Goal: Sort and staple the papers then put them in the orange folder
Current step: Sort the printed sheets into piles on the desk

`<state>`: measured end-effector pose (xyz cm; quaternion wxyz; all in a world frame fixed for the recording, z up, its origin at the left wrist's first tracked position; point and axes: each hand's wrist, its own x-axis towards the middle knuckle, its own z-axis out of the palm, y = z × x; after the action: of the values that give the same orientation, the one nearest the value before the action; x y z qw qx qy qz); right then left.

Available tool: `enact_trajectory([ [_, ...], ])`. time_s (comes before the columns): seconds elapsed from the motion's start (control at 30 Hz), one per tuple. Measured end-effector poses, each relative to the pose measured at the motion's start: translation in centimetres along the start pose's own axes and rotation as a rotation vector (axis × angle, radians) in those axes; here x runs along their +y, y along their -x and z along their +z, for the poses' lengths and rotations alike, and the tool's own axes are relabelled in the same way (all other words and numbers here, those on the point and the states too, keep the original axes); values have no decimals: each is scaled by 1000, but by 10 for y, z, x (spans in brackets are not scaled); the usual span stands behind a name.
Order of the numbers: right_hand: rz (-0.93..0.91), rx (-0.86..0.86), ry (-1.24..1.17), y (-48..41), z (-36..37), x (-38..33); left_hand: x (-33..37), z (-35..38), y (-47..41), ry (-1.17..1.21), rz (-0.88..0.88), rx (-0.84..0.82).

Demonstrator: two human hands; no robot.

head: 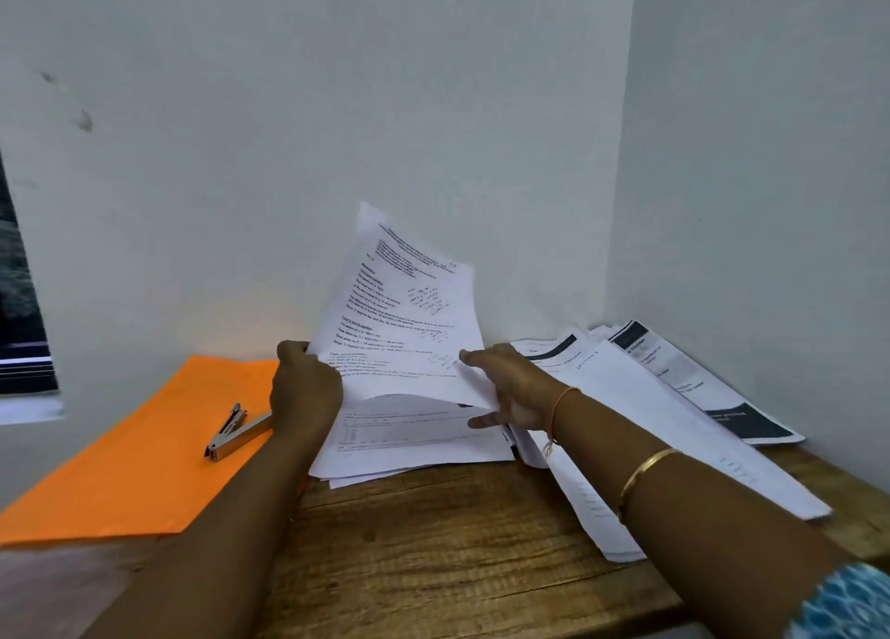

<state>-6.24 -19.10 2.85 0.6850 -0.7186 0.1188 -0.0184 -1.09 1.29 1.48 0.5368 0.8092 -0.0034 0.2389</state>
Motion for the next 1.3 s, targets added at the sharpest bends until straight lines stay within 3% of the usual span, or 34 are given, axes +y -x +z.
enact_trajectory([
  [0.07,19,-27,-116,0,-9,0,3,4,1,54,6,-39],
  [0.2,27,76,-205,-1,-36,-4,5,16,12,55,93,-192],
  [0.4,-18,496,363,12,-95,-9,4,33,33,-209,262,-507],
  [0.53,-32,599,647,27,-139,9,-7,29,26,-503,306,-409],
  [0.63,62,559,821,38,-159,24,-13,22,19,-812,197,-432],
  [0.7,110,525,939,42,-163,31,-18,19,16,-895,120,-464],
  [1.13,100,572,1401,36,-139,59,-32,13,4,-795,21,-448],
  [1.3,-53,667,1556,35,-127,51,-35,9,-5,-642,28,-345],
])
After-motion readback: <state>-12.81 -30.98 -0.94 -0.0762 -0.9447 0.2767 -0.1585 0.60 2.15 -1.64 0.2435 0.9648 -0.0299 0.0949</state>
